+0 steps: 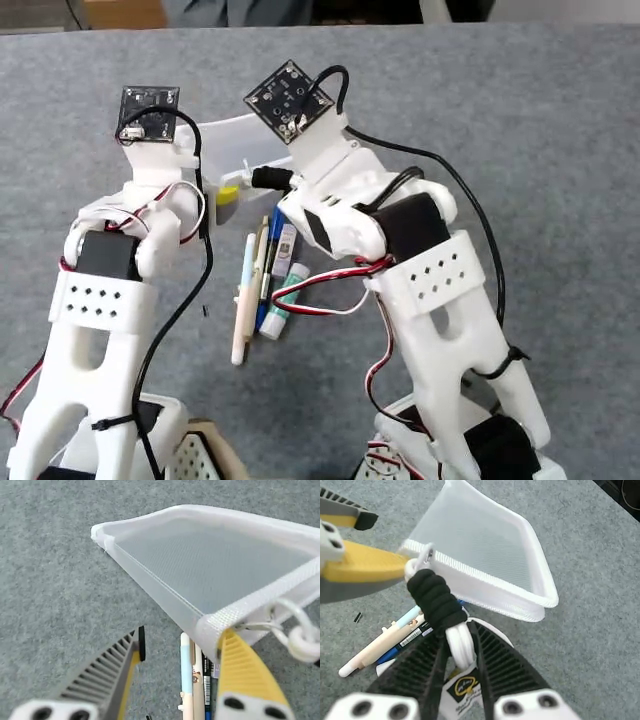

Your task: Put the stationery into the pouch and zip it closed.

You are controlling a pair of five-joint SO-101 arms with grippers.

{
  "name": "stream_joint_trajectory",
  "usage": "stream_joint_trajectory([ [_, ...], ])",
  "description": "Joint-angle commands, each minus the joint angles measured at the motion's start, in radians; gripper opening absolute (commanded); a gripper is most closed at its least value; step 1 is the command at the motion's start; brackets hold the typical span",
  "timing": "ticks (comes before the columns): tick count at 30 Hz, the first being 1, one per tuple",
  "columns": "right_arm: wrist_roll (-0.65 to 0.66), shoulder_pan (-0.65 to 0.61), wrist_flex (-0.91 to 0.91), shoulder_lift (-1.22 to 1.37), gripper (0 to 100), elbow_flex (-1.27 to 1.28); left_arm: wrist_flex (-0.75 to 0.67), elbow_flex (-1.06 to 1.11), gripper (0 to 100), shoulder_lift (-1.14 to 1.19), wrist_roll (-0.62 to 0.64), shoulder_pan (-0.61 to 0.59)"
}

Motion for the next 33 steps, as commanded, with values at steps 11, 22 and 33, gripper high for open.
stream_joint_trajectory([
  [11, -0.011, -0.012, 0.002, -0.039, 1.1, -0.051, -0.133, 0.074, 13, -0.003, -0.009, -0.005],
  [22, -0.011, -0.012, 0.002, -0.039, 1.1, -0.047, -0.193, 0.116, 3, -0.003, -0.002, -0.002],
  [33, -0.006, -0.006, 0.014, -0.041, 1.1, -0.042, -0.183, 0.108, 3, -0.015, -0.002, -0.002],
])
